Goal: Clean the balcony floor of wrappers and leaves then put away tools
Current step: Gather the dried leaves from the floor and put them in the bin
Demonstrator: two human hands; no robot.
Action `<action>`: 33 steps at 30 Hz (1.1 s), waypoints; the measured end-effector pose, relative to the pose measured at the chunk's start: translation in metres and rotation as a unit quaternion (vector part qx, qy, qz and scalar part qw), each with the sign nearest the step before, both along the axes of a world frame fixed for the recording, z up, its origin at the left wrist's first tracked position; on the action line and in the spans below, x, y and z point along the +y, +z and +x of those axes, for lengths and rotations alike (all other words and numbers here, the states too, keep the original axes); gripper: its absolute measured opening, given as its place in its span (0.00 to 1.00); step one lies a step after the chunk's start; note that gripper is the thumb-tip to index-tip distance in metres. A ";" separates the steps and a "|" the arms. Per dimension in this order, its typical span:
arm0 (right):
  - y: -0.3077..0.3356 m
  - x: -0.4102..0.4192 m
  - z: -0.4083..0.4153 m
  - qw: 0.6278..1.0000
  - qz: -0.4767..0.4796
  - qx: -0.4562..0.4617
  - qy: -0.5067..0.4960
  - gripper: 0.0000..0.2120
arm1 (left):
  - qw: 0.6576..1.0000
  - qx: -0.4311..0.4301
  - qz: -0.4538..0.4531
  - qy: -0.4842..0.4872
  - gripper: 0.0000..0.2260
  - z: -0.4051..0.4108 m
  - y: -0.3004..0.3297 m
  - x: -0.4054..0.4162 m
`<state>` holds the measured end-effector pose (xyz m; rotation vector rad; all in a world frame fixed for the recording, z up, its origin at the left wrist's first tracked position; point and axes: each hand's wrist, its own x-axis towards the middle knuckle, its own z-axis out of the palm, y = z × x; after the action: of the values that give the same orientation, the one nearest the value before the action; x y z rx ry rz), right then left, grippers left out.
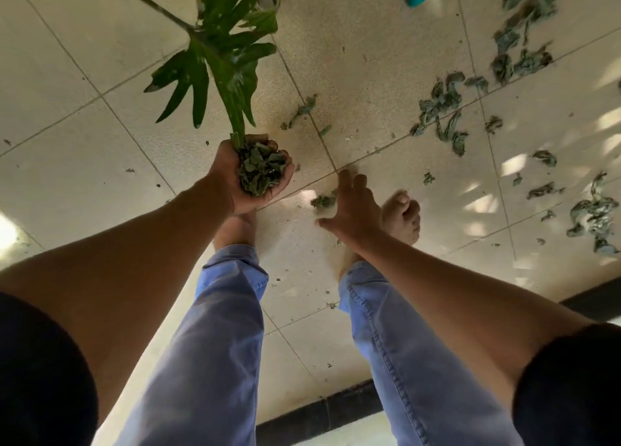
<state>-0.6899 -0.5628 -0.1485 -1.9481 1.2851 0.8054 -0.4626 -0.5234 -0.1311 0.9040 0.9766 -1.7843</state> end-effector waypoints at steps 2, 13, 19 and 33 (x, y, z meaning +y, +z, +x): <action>-0.006 0.018 0.005 0.999 -0.041 -0.023 0.003 0.42 | 1.000 -0.005 0.001 -0.005 0.13 0.002 -0.001 0.003; -0.016 -0.024 0.083 0.983 -0.079 -0.159 -0.053 0.19 | 1.000 0.019 0.002 -0.006 0.11 -0.003 -0.002 0.012; -0.024 -0.077 0.103 0.958 -0.160 -0.236 -0.043 0.10 | 1.000 0.008 0.008 -0.008 0.14 -0.003 0.005 0.004; -0.024 -0.039 0.056 0.927 -0.144 -0.188 0.292 0.35 | 1.000 -0.003 0.014 0.005 0.13 -0.002 0.003 0.011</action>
<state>-0.6341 -0.6016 -0.1727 -2.6227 0.6155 0.4791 -0.4643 -0.5120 -0.1283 0.9196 1.0041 -1.7626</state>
